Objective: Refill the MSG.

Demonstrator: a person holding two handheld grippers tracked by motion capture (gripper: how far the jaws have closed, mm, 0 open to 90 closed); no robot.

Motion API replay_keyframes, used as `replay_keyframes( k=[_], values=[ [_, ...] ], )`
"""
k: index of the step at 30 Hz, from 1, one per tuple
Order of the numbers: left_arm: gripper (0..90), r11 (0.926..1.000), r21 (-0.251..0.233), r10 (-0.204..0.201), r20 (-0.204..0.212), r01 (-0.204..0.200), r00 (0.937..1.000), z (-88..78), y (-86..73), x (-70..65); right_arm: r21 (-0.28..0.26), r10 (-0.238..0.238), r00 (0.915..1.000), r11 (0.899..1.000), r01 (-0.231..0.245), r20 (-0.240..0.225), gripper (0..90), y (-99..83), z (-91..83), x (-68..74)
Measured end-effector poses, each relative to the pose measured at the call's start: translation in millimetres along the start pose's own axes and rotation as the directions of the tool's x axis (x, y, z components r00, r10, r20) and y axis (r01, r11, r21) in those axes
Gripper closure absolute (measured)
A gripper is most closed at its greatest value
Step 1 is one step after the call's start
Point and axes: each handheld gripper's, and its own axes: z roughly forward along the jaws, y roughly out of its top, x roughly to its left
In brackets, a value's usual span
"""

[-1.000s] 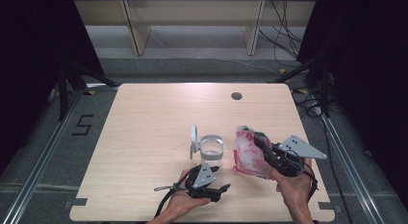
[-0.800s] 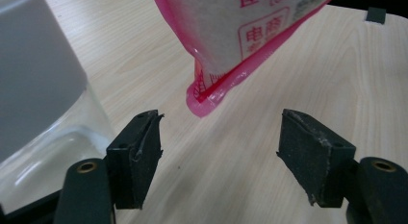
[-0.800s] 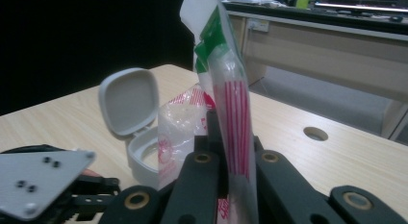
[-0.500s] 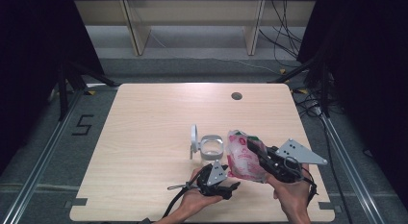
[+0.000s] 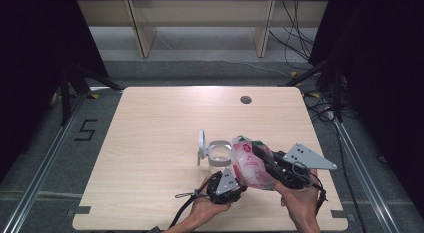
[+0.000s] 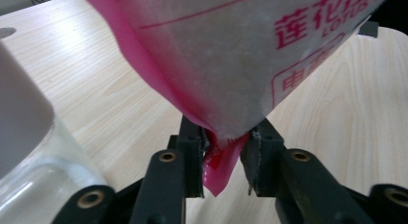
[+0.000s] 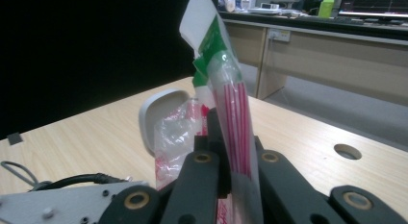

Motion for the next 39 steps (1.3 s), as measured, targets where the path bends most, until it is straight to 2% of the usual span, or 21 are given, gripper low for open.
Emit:
replay_keyframes(
  k=[2,4,6,7,9,11,12,13,14,15,17,19,20,24,26,27,29,30,34,37,39],
  values=[
    [73.0,1.0,-0.001,-0.006,-0.002,0.006,1.0,0.4,2.9,-1.1,0.007,0.017,0.9998,1.0,-0.017,-0.006,90.0,1.0,0.6,-0.7],
    [73.6,0.9999,-0.011,-0.006,-0.006,0.006,1.0,1.9,5.8,-1.2,-0.013,-0.003,1.0,1.0,0.003,0.005,90.0,3.7,3.3,-5.7],
    [73.9,0.999,-0.026,-0.036,-0.001,0.036,0.9994,5.6,8.6,-1.2,-0.01,-0.016,0.9998,1.0,0.016,0.007,90.0,7.0,6.3,-8.8],
    [74.1,0.9986,-0.025,-0.047,0.002,0.047,0.9989,7.2,9.9,0.0,-0.002,0.0,0.9999,1.0,0.0,0.013,90.0,8.4,7.6,-9.2],
    [74.4,0.9983,-0.032,-0.049,-0.015,0.049,0.9987,9.8,13.0,2.2,0.004,-0.002,0.9998,1.0,0.002,0.021,90.0,11.6,12.7,-16.6],
    [74.8,0.9949,-0.047,-0.091,-0.022,0.09,0.9956,14.8,16.0,4.7,0.0,0.0,0.9994,1.0,-0.001,0.033,90.0,15.1,20.8,-24.9],
    [74.8,0.9949,-0.047,-0.091,-0.022,0.09,0.9956,14.8,16.0,4.7,0.0,0.0,0.9994,1.0,-0.001,0.033,90.0,15.1,20.8,-24.9],
    [74.9,0.9896,-0.061,-0.132,-0.024,0.13,0.991,16.8,15.6,5.4,0.004,0.004,0.9996,1.0,-0.005,0.026,90.0,17.8,27.4,-29.9],
    [74.9,0.9896,-0.061,-0.132,-0.024,0.13,0.991,16.8,15.6,5.4,0.004,0.004,0.9996,1.0,-0.005,0.026,90.0,17.8,27.4,-29.9],
    [74.9,0.9863,-0.073,-0.149,-0.011,0.148,0.9888,18.4,15.1,5.8,0.006,0.014,0.9994,1.0,-0.015,0.031,90.0,18.4,29.6,-31.2],
    [75.0,0.9825,-0.087,-0.167,-0.016,0.165,0.9858,19.9,15.1,4.9,0.006,0.013,0.9995,1.0,-0.013,0.029,90.0,20.0,39.2,-35.6],
    [75.1,0.9811,-0.089,-0.175,-0.025,0.172,0.9843,20.2,14.9,5.0,0.015,0.01,0.9996,1.0,-0.01,0.025,90.0,20.6,40.2,-36.3],
    [75.1,0.9764,-0.102,-0.194,-0.026,0.19,0.9807,20.7,14.7,4.5,0.012,0.021,0.9996,1.0,-0.021,0.019,90.0,21.4,42.4,-36.4],
    [75.1,0.9665,-0.12,-0.229,-0.007,0.227,0.9734,22.8,14.8,2.2,0.013,0.01,0.9997,1.0,-0.01,0.022,90.0,23.4,47.3,-34.4],
    [75.2,0.9608,-0.14,-0.244,-0.013,0.239,0.9698,23.9,15.4,-1.5,0.006,0.023,0.9994,1.0,-0.023,0.026,90.0,24.6,50.4,-33.6],
    [75.3,0.9612,-0.151,-0.236,-0.015,0.231,0.9717,25.1,15.7,-3.1,0.001,0.015,0.9997,1.0,-0.015,0.021,90.0,26.2,52.6,-33.0],
    [75.3,0.9592,-0.154,-0.242,-0.016,0.237,0.9701,25.5,16.1,-4.6,0.006,0.014,0.9994,1.0,-0.014,0.031,90.0,26.9,52.9,-32.1],
    [75.4,0.9558,-0.16,-0.252,-0.016,0.247,0.9675,25.5,15.9,-6.1,0.023,0.001,0.9994,1.0,-0.001,0.036,90.0,28.1,54.7,-31.1],
    [75.4,0.9523,-0.17,-0.26,-0.018,0.254,0.9654,27.0,15.2,-6.6,0.023,0.005,0.9996,1.0,-0.005,0.028,90.0,28.2,57.9,-29.6],
    [75.3,0.9407,-0.186,-0.292,-0.02,0.284,0.9561,28.9,14.1,-8.4,0.024,0.009,0.9998,1.0,-0.009,0.018,90.0,28.2,62.7,-28.7],
    [75.4,0.94,-0.19,-0.293,-0.025,0.284,0.9557,30.2,14.0,-9.0,0.03,0.002,0.9997,1.0,-0.002,0.025,90.0,28.5,63.8,-27.8]
  ],
)
